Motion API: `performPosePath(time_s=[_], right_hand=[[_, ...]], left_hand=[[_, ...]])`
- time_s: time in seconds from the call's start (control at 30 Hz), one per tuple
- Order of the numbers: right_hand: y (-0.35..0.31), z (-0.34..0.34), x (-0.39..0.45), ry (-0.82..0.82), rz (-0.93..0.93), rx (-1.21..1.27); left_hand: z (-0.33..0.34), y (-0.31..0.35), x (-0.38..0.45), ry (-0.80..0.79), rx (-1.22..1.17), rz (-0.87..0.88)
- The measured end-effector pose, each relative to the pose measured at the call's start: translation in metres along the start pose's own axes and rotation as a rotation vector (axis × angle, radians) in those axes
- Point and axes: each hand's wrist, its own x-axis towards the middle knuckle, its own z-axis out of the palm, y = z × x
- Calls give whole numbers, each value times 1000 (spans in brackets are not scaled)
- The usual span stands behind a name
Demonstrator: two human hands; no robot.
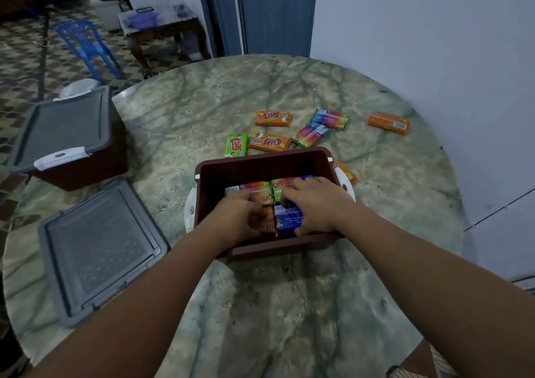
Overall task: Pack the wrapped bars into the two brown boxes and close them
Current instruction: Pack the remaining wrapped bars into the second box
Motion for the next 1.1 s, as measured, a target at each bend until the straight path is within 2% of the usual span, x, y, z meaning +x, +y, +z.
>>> performPosePath(time_s=[0.23,0.5,0.57,0.67,0.73,0.8,0.93,1.1], right_hand=[[-3,-2,2,7,22,15],[-2,-1,1,45,35,42],[-3,-6,1,132,68,222],[2,-14,4,441,186,617],[13,-19,6,646,256,702],[28,-24,8,758,292,751],[69,-21,12,841,395,820],[137,-7,7,705,414,818]], left_hand=[[11,-7,7,20,-77,-9],[-3,2,3,-3,-52,-15],[-9,7,4,25,-77,-9],[-25,26,15,129,-123,-53],[-38,45,28,188,-154,-67],[-49,68,47,229,-171,-48],[-58,114,91,300,-157,-34],[-43,163,147,306,-197,-168]])
